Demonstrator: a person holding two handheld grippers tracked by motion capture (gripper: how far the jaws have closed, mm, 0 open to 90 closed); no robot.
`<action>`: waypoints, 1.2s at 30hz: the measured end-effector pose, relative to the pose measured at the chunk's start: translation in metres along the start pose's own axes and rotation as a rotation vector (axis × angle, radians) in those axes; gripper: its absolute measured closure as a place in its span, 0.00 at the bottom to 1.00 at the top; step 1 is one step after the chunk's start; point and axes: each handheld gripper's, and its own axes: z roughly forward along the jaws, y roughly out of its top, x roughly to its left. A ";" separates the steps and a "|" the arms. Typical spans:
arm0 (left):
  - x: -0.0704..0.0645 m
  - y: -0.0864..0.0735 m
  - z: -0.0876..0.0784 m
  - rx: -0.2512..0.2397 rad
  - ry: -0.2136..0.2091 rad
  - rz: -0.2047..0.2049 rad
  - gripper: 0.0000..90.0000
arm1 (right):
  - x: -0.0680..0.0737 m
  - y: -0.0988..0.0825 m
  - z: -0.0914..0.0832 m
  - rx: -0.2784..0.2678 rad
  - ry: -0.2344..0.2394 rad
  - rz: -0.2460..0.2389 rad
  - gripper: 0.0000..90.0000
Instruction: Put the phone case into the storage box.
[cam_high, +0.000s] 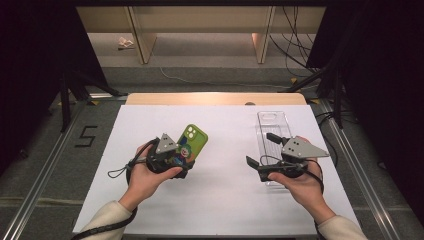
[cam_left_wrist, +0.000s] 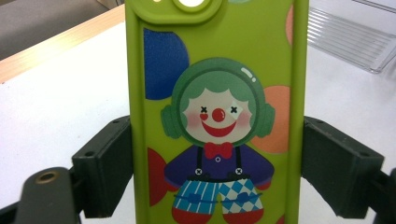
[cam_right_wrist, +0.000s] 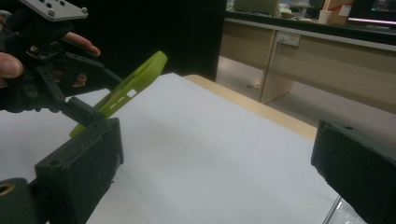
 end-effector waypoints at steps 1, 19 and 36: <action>-0.001 0.000 0.000 -0.001 -0.001 0.001 0.18 | 0.001 0.000 0.001 -0.002 0.003 0.002 0.04; -0.008 0.003 -0.002 -0.010 -0.015 0.012 0.18 | 0.006 0.006 0.014 -0.009 0.026 0.008 0.04; -0.013 0.004 -0.001 -0.014 -0.020 0.025 0.18 | 0.010 0.010 0.024 -0.014 0.042 0.016 0.04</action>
